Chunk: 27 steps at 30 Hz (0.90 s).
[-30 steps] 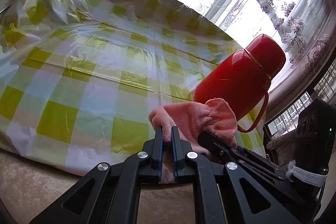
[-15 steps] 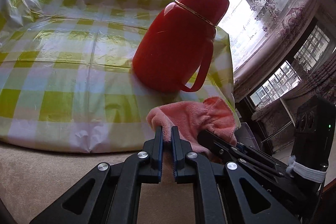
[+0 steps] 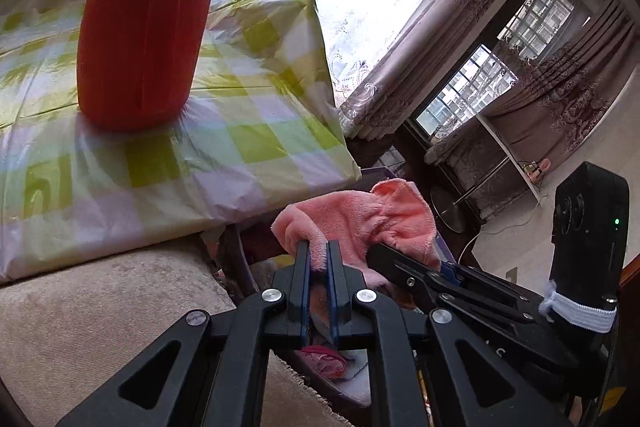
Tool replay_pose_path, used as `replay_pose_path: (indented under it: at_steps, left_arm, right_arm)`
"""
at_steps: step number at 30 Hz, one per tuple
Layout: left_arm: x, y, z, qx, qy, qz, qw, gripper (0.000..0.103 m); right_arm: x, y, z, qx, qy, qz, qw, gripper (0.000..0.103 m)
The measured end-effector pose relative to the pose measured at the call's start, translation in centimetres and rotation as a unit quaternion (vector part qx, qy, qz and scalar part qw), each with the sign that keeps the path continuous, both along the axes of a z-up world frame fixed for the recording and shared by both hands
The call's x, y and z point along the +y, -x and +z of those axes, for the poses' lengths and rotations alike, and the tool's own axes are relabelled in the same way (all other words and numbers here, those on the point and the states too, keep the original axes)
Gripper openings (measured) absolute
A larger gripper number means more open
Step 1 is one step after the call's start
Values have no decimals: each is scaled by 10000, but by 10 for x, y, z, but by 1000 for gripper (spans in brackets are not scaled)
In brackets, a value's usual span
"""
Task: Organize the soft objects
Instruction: 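Lift the pink towel with both tools and carry it over the box, then open both tools to drop the pink towel into the box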
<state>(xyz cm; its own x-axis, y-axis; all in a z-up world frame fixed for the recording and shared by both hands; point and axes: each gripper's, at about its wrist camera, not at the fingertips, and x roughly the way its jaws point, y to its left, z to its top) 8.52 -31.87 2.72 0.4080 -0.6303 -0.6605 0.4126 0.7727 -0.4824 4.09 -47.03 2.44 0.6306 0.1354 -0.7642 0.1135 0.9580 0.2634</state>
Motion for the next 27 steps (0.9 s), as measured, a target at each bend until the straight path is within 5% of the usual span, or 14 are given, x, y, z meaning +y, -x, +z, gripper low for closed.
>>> replay_pose_path:
  at_steps: [22, 25, 27]
  left_arm:
    - [-48, -1, -18, 416, 5, -444, 9981, 12]
    - [-46, -3, -23, 504, -86, -349, 9981, 35]
    - [-41, -3, -24, 486, -168, -213, 9984, 60]
  right_arm:
    - [-55, 20, -9, 235, 139, -624, 9977, 28]
    - [-59, 18, -16, 322, 279, -727, 9964, 39]
    - [-62, 15, -24, 465, 347, -741, 9956, 57]
